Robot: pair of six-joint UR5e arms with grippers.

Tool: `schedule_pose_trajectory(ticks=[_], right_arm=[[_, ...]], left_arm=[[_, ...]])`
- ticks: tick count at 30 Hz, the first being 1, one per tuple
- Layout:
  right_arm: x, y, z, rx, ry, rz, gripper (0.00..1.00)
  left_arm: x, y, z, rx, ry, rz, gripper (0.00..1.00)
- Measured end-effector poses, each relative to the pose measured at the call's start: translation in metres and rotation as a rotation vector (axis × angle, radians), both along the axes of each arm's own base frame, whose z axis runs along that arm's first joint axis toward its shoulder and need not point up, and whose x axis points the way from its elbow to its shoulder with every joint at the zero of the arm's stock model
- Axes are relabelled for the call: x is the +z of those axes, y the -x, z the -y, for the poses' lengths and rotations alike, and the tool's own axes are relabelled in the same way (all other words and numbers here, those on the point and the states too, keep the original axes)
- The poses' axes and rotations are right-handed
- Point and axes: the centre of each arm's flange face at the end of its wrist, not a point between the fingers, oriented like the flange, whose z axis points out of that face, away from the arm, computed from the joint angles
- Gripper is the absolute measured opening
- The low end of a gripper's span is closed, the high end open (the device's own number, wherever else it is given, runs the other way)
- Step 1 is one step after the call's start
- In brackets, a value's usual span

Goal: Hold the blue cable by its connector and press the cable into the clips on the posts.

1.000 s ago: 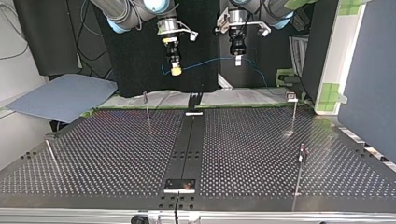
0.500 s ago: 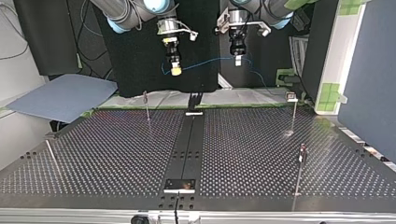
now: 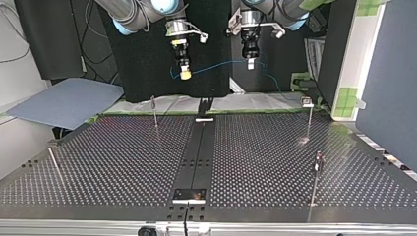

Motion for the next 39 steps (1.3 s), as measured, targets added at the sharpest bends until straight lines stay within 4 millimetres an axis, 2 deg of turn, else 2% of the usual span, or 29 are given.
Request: schedule_pose_trajectory(ticks=[34,39], right_arm=[[0.001,-0.001,0.000,0.003,0.002,0.002,0.00],[-0.008,0.001,-0.004,-0.006,-0.016,0.002,0.00]], left_arm=[[0.000,0.000,0.000,0.000,0.000,0.000,0.00],[-0.012,0.004,-0.009,-0.001,-0.048,-0.049,0.00]])
